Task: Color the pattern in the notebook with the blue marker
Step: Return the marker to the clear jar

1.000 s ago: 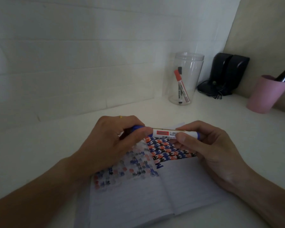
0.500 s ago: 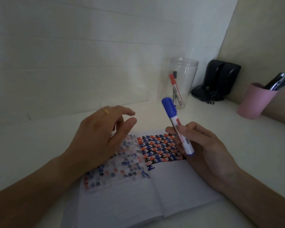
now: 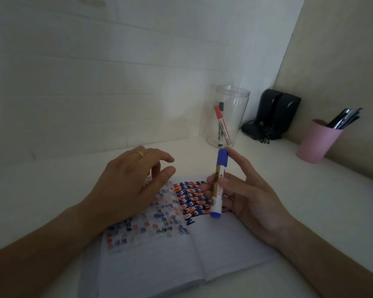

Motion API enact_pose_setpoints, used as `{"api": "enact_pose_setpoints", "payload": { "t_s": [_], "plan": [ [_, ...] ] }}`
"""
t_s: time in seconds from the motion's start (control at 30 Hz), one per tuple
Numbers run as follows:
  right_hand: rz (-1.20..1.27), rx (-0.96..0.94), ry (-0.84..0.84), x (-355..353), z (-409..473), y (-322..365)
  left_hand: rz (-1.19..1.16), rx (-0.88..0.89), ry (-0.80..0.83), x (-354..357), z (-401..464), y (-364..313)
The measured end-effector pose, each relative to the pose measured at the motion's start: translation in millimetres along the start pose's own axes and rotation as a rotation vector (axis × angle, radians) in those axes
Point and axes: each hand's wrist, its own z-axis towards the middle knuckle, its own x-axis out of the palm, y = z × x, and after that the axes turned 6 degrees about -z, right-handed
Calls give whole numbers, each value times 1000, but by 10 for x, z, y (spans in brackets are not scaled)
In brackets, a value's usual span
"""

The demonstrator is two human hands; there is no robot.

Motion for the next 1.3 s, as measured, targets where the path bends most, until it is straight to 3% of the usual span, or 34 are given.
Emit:
{"api": "enact_pose_setpoints", "payload": {
  "t_s": [0.2, 0.37, 0.53, 0.67, 0.83, 1.07, 1.3],
  "plan": [
    [-41, 45, -98, 45, 8, 10, -10, 78, 78, -10, -2, -8],
    [93, 73, -250, 63, 39, 52, -45, 100, 142, -3, -18, 14],
    [97, -175, -531, -53, 347, 533, -72, 110, 148, -15, -15, 8],
    [-179, -516, -763, -110, 793, 1077, -108, 127, 146, -42, -9, -10],
    [-686, -705, -951, -180, 1276, 1395, -121, 157, 168, -51, -10, -17],
    [-1263, -517, -890, -341, 1759, 1215, -130, 177, 164, -65, -17, -17],
    [-1317, -366, -892, -414, 1903, 1052, -100, 168, 184, -21, -43, 0]
  ]
}}
